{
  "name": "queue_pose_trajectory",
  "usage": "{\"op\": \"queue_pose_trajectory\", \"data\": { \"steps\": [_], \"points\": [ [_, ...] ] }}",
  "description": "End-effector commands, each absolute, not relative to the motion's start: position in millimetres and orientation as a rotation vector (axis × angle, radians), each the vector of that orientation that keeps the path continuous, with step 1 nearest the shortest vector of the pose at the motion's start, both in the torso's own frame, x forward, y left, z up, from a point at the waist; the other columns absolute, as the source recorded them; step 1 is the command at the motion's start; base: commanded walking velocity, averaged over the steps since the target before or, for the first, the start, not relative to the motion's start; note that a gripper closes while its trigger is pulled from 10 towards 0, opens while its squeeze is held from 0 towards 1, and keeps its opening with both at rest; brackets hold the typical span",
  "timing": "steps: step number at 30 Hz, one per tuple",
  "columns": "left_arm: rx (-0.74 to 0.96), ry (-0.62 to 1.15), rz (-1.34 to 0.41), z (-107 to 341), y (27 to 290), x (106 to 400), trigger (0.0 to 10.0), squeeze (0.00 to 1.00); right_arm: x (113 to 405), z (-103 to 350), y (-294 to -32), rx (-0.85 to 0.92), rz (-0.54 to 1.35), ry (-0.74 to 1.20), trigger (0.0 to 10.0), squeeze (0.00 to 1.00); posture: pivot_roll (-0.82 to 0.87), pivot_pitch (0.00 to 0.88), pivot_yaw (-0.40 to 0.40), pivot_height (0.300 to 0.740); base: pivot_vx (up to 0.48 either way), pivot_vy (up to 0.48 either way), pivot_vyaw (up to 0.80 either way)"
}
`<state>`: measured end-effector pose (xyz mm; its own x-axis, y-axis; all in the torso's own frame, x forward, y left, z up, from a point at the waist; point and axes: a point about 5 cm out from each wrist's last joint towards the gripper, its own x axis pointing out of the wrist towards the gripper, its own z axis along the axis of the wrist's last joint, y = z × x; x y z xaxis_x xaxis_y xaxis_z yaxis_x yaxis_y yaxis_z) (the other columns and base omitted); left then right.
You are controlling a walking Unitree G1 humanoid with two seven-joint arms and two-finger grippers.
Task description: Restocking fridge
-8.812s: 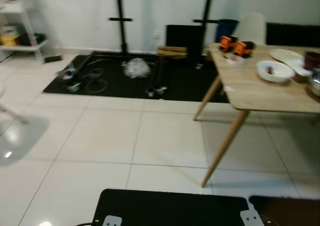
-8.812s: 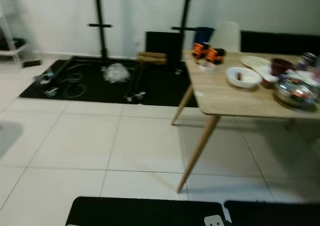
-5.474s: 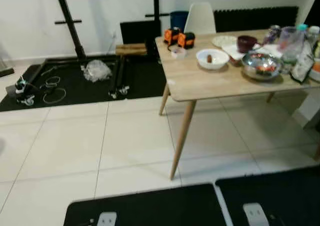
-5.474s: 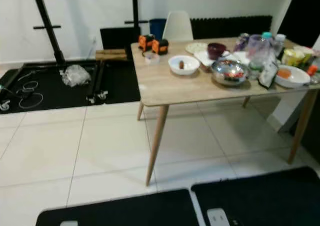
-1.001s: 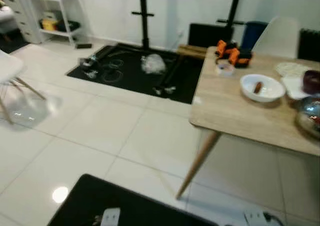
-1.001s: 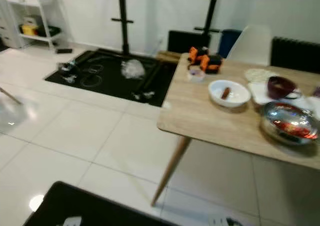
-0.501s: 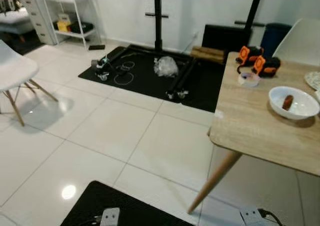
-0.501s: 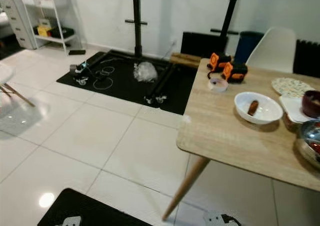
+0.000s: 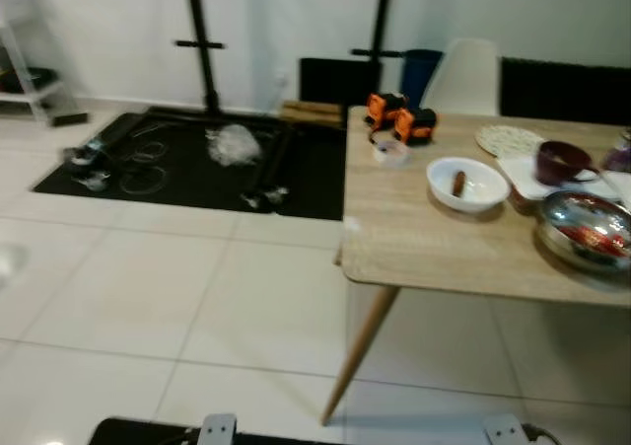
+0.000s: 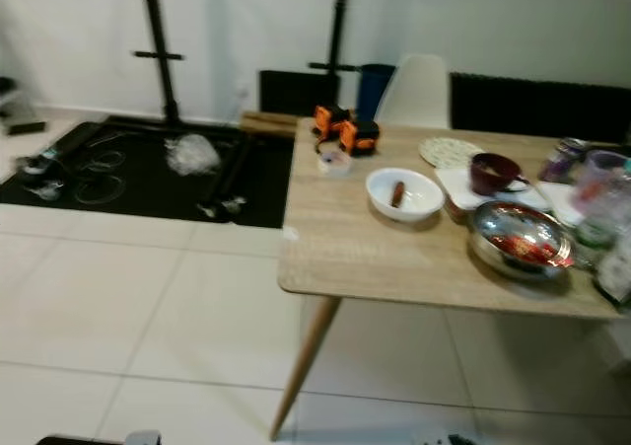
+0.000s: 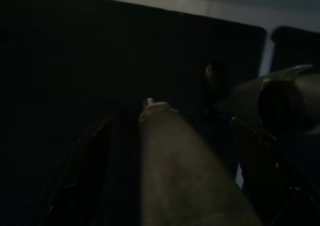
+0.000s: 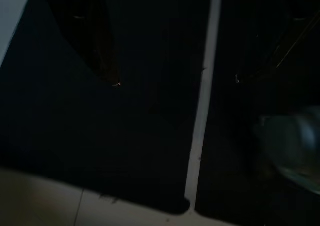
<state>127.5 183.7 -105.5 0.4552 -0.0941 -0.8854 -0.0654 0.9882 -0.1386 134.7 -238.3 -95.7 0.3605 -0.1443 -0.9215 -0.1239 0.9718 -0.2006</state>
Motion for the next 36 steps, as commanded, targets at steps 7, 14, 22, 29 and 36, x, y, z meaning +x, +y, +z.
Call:
{"op": "queue_pose_trajectory", "data": {
  "steps": [7, 14, 22, 29, 36],
  "points": [
    [-0.145, 1.103, -0.023, -105, 184, 128, 10.0, 0.0, 138, -94, -240, -0.256, -0.031, 1.192, 10.0, 0.0, -0.03, 0.0, -0.011, 0.74, 0.0, 0.0, -0.78],
    [-0.134, 1.103, -0.023, -105, 186, 128, 10.0, 0.0, 141, -93, -240, -0.281, -0.032, 1.167, 10.0, 0.0, -0.03, 0.0, -0.009, 0.74, 0.0, 0.0, -0.33],
    [-0.131, 1.101, -0.014, -105, 187, 128, 10.0, 0.0, 141, -93, -241, -0.28, -0.038, 1.174, 10.0, 0.0, -0.03, 0.0, -0.009, 0.74, 0.0, 0.0, 0.0],
    [-0.137, 1.099, 0.002, -105, 187, 127, 10.0, 0.0, 138, -92, -247, -0.323, -0.079, 1.185, 10.0, 0.0, -0.04, 0.0, -0.011, 0.74, 0.0, 0.0, 0.0],
    [-0.142, 1.094, 0.029, -106, 188, 127, 10.0, 0.0, 136, -92, -251, -0.343, -0.093, 1.193, 10.0, 0.0, -0.03, 0.0, -0.011, 0.74, 0.0, 0.0, 0.0]
  ]
}}
